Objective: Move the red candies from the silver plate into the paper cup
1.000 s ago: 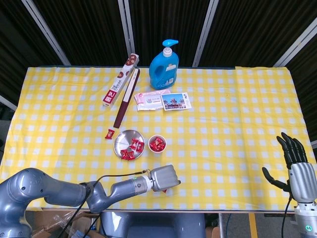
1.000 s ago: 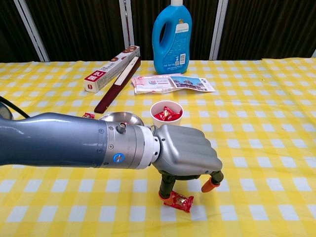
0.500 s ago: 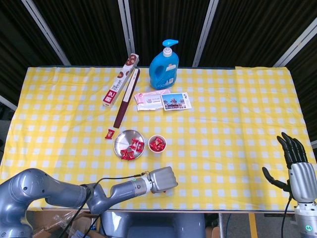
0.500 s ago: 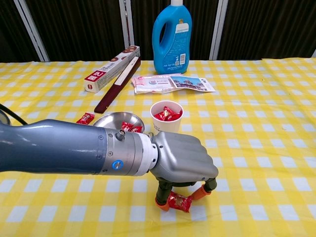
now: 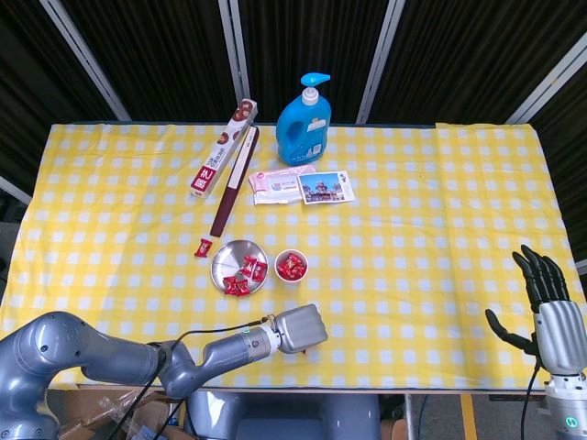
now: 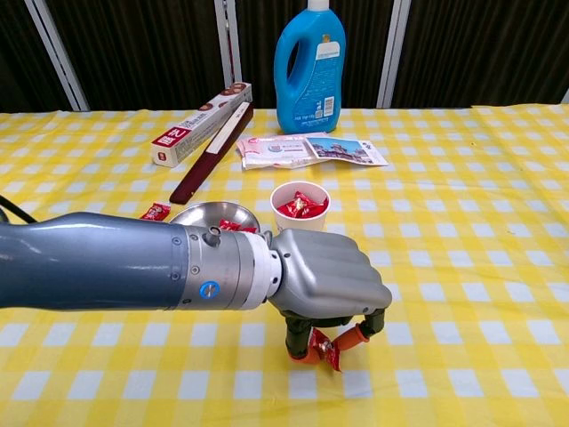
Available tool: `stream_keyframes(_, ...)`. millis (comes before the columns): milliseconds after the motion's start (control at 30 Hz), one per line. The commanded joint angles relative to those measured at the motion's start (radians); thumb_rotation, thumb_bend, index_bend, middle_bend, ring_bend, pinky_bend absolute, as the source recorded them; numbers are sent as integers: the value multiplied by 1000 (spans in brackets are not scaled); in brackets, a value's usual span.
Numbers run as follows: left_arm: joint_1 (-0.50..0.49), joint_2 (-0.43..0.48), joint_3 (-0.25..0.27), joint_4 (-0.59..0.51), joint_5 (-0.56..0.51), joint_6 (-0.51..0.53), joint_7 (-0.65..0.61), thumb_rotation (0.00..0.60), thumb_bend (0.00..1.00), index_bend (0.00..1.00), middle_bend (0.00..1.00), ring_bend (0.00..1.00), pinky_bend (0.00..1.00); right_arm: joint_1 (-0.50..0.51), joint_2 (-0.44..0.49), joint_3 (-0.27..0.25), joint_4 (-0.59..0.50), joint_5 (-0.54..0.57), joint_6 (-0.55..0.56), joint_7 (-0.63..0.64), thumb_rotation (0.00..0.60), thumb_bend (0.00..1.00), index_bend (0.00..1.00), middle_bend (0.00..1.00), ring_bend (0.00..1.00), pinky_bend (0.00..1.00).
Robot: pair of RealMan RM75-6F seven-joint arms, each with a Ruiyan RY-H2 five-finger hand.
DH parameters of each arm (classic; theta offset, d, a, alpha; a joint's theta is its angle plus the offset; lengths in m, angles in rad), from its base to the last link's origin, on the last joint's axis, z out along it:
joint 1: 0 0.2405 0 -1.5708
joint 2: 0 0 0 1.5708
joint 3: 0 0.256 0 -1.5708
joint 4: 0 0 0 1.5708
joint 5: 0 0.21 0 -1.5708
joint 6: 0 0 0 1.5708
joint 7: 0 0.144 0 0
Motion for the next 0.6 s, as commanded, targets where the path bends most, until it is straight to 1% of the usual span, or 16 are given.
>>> stream_keyframes(33, 8, 30, -22, -24, -1, 42, 4, 600, 372, 594, 839, 913, 1000, 0, 0, 1, 0, 0, 1, 2, 600, 361, 0, 0, 0, 0)
stream_keyframes(233, 14, 83, -72, -45, -22, 93, 2, 600, 374, 595, 840, 913, 1000, 0, 0, 1, -1, -2, 2, 0, 600, 360, 0, 0, 0, 0)
stream_keyframes(400, 30, 116, -125, -55, -43, 139, -40, 600, 373, 591, 840, 913, 1000, 0, 0, 1, -2, 0, 1, 1, 600, 360, 0, 0, 0, 0)
stream_keyframes(467, 38, 130, -131, -54, -57, 152, -43, 600, 372, 590, 841, 913, 1000, 0, 1, 1, -3, 0, 1, 1, 600, 361, 0, 0, 0, 0)
stream_keyframes(600, 46, 150, -123, -49, -95, 159, -19, 600, 370, 587, 841, 913, 1000, 0, 2, 1, -5, 0, 0, 3, 600, 360, 0, 0, 0, 0)
